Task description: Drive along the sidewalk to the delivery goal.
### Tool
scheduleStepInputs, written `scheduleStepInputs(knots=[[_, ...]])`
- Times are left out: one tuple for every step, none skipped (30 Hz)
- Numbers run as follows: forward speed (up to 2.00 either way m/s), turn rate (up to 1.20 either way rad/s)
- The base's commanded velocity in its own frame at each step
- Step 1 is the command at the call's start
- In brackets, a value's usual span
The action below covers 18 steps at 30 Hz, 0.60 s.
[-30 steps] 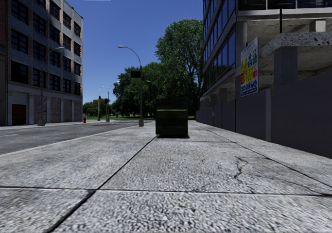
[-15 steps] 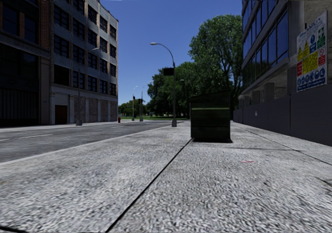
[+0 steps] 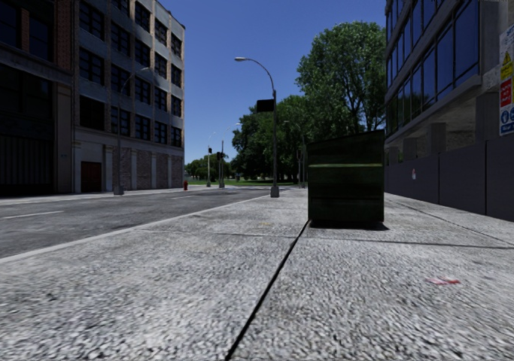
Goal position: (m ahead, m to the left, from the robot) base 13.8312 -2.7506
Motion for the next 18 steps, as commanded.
scheduleStepInputs(knots=[[2.0, 0.0], [2.0, 0.0], [2.0, 0.0], [2.0, 0.0], [2.0, 0.0], [2.0, 0.0], [2.0, 0.0], [2.0, 0.0], [2.0, 0.0], [2.0, 0.0], [2.0, 0.0], [2.0, 0.0], [2.0, 0.0], [2.0, 0.0], [2.0, 0.0], [2.0, 0.0], [2.0, 0.0], [2.0, 0.0]])
